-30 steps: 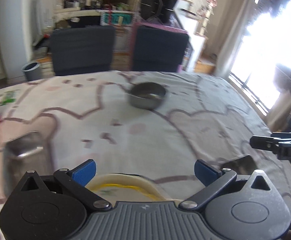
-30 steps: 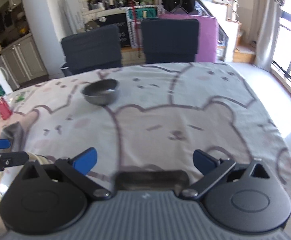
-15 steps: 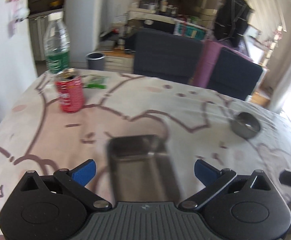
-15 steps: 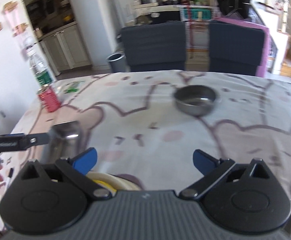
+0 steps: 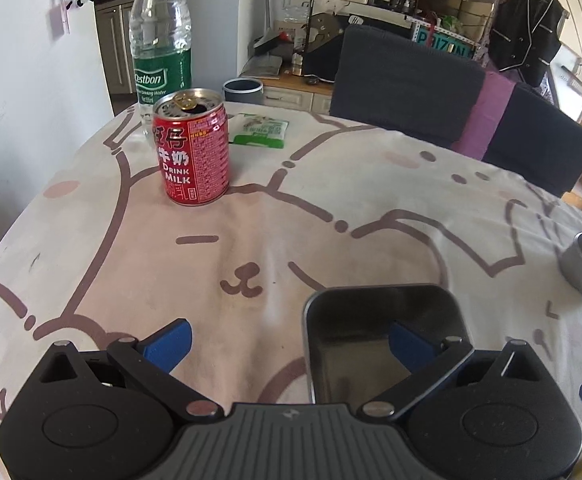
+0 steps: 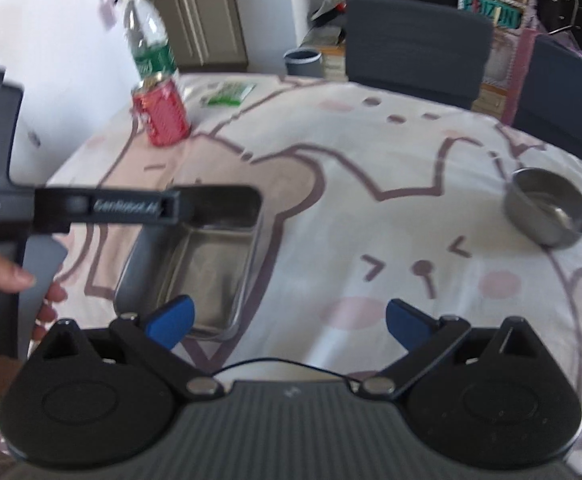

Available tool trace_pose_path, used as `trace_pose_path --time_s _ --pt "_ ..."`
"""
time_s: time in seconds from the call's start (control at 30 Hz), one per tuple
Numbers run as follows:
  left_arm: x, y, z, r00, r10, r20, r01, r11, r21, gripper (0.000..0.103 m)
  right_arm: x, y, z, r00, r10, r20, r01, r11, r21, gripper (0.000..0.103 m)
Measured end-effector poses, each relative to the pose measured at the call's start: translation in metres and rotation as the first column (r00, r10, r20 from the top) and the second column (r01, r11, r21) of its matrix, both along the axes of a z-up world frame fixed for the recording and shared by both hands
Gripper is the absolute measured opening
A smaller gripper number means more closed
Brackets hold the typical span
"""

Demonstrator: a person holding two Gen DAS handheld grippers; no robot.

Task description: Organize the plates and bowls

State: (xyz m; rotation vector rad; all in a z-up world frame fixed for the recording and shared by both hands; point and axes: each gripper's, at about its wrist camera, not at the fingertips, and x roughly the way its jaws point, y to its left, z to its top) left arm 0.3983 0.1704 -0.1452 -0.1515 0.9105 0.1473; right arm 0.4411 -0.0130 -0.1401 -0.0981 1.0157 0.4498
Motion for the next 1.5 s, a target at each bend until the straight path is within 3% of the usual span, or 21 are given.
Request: trace_pose_path --time_s 0.2,0.33,0.4,0.53,0.8,1.0,1.07,1.13,1.2,1.27,1.37,1.5 --pt "0.008 0.005 -0.011 1.000 0.006 -0.014 -0.006 0.999 0.037 0.103 0.007 0.026 -0.024 0.998 0.050 -0.036 -0.054 0.992 -0.111 0.103" --pt "0.005 0.014 -0.010 1.000 0.028 -0.003 -0.028 0.997 0.070 0.103 0.011 0.021 -0.027 0.998 0.056 -0.029 -0.060 0.980 -0.189 0.103" --pt "0.002 0.019 -0.009 1.000 0.007 -0.001 -0.007 0.999 0.043 0.103 0.016 0.015 -0.029 0.998 0.053 -0.019 -0.056 0.973 -0.224 0.103" --pt "-0.002 0.021 -0.007 0.999 -0.026 -0.021 0.027 0.997 0.069 0.103 0.027 0.004 -0.030 0.999 0.034 -0.005 -0.034 0.972 -0.234 0.103" --pt "-0.018 0.019 -0.005 0.991 -0.121 -0.059 0.126 0.989 0.078 0.103 0.053 0.005 -0.027 0.984 0.035 0.175 0.025 0.945 -0.327 0.102" --pt "-0.025 0.007 -0.003 0.973 -0.205 -0.110 0.212 0.975 0.060 0.100 0.072 0.004 -0.028 0.978 -0.029 0.209 0.083 0.964 -0.252 0.102" --pt "-0.026 0.004 -0.001 0.969 -0.225 -0.103 0.230 0.972 0.040 0.094 0.070 0.005 -0.029 0.974 -0.021 0.225 0.080 0.964 -0.255 0.102" --pt "-0.025 0.005 0.003 0.971 -0.225 -0.080 0.225 0.974 -0.006 0.082 0.067 0.003 -0.028 0.977 -0.016 0.214 0.072 0.964 -0.258 0.099" --pt "-0.022 0.007 0.006 0.976 -0.212 -0.053 0.209 0.976 -0.069 0.071 0.065 -0.004 -0.023 0.986 -0.043 0.160 0.075 0.977 -0.198 0.090" --pt "-0.019 0.006 0.008 0.980 -0.197 -0.033 0.192 0.975 -0.114 0.061 0.065 -0.015 -0.019 0.993 -0.095 0.065 0.101 0.991 -0.092 0.065" --pt "-0.014 0.004 0.009 0.984 -0.180 -0.010 0.176 0.971 -0.162 0.051 0.065 -0.029 -0.021 0.980 -0.167 -0.107 0.173 0.984 0.049 0.044" --pt "-0.008 -0.002 0.010 0.984 -0.178 0.002 0.175 0.966 -0.188 0.044 0.056 -0.036 -0.020 0.962 -0.196 -0.189 0.221 0.968 0.123 0.043"
